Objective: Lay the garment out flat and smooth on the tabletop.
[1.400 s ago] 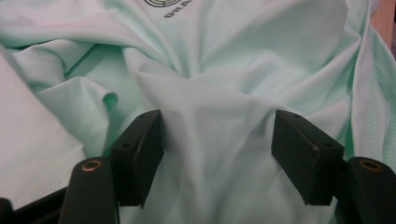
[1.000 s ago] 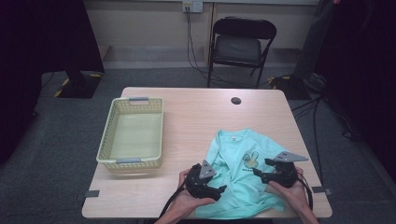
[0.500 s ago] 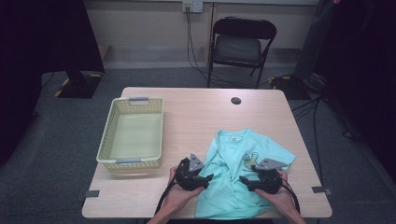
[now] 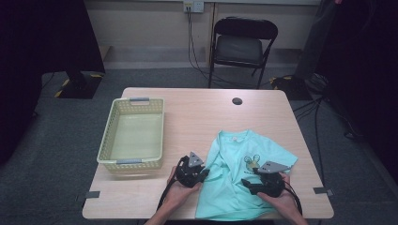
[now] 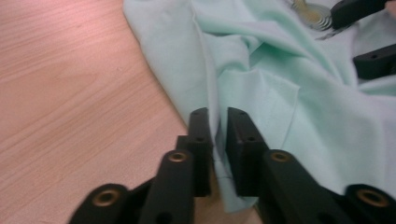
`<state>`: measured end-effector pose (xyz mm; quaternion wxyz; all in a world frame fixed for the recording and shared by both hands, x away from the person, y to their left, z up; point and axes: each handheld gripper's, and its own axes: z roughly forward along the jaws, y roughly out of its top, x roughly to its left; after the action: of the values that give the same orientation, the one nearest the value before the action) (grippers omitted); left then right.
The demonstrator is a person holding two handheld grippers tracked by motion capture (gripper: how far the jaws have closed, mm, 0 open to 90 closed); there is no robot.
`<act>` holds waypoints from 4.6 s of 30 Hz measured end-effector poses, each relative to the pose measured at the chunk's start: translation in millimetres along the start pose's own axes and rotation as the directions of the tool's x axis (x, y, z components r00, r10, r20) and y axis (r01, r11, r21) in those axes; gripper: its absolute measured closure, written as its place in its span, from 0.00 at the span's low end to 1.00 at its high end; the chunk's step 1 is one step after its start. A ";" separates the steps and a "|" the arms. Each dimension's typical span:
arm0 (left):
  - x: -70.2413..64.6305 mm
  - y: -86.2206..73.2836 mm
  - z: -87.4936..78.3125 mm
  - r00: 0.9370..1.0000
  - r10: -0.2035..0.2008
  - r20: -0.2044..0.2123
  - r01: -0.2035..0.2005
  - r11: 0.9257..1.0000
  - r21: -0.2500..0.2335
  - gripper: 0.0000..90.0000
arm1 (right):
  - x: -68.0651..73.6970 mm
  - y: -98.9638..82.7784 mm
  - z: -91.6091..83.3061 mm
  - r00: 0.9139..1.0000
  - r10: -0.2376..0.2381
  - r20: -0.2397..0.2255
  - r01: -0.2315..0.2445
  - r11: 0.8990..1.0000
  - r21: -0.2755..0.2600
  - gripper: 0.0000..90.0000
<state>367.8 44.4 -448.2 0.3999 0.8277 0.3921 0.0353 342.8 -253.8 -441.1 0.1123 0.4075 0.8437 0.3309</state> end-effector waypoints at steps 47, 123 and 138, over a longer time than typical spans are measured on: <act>-5.0 20.3 24.2 0.998 0.017 -0.055 -0.015 0.999 0.036 0.71 | -75.6 7.0 -16.0 0.976 0.175 0.134 -0.171 0.985 -0.038 0.39; -25.6 -31.7 -35.2 0.955 0.235 0.179 -0.250 0.966 0.065 0.63 | -82.2 -32.0 -42.3 0.987 0.101 0.122 -0.104 0.994 0.023 0.40; -23.2 -2.0 -18.4 0.978 0.151 0.144 -0.158 0.987 0.041 0.56 | -105.7 -23.2 -33.1 0.967 0.173 0.188 -0.179 0.984 0.019 0.35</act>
<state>343.7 41.2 -431.2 0.4007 0.8662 0.2984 -0.0024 381.3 -360.2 -439.6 0.1536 0.5118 0.7958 0.2850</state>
